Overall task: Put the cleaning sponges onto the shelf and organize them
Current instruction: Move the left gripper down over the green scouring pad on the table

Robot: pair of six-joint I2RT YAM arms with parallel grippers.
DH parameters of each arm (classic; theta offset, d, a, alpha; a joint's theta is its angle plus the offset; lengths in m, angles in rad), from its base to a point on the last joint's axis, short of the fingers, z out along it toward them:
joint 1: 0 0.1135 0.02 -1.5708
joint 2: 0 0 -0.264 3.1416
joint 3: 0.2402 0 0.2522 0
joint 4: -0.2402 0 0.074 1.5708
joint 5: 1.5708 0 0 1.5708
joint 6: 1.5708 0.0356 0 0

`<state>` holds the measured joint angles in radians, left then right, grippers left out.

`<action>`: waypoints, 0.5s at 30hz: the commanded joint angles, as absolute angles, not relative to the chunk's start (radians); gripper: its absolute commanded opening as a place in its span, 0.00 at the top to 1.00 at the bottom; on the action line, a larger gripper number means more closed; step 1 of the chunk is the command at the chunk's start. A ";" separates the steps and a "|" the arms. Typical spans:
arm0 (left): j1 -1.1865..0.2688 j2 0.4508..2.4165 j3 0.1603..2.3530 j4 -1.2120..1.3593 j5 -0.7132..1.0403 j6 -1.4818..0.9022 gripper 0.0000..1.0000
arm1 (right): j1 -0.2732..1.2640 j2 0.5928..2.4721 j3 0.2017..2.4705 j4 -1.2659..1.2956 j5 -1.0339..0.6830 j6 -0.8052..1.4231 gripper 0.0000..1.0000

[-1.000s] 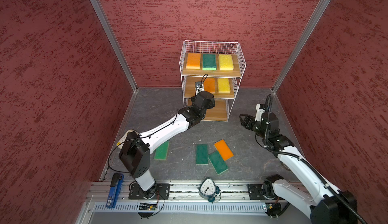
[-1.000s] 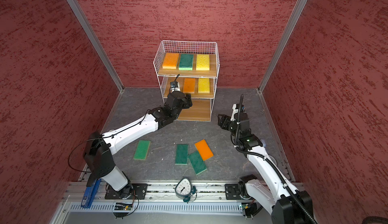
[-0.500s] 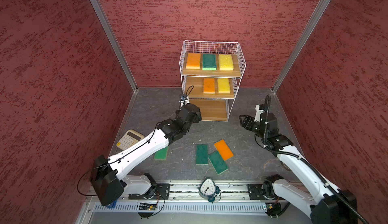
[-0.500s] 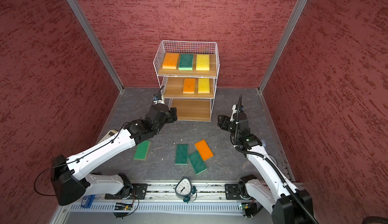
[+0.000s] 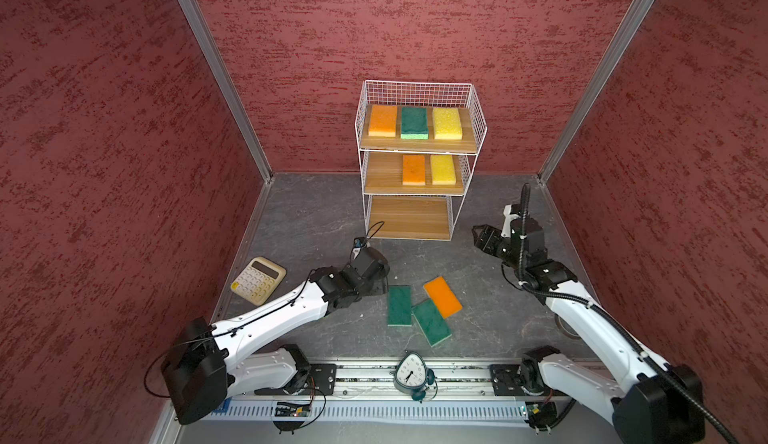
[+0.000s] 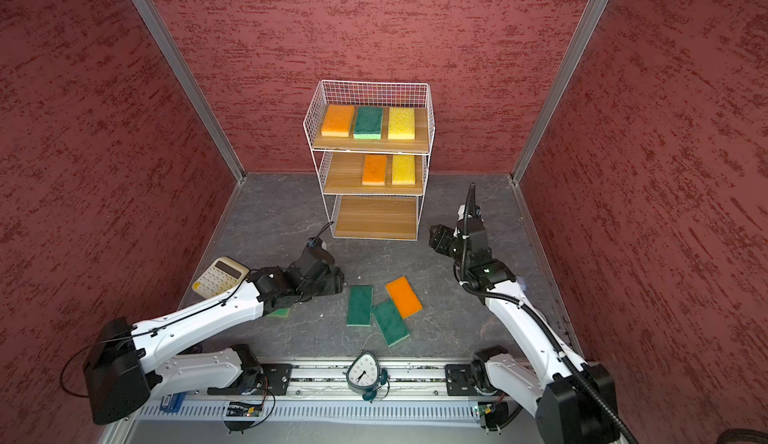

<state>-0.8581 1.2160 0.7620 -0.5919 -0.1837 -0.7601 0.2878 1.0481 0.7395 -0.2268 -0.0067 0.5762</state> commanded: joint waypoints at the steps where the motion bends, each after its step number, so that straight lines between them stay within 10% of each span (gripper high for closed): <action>1: -0.902 1.307 0.764 -0.516 -0.068 -0.806 0.28 | 0.296 1.060 0.766 -0.247 0.035 0.599 0.27; 15: -0.972 1.564 0.851 -0.497 -0.006 -0.829 0.28 | 0.295 1.081 0.770 -0.255 0.054 0.608 0.27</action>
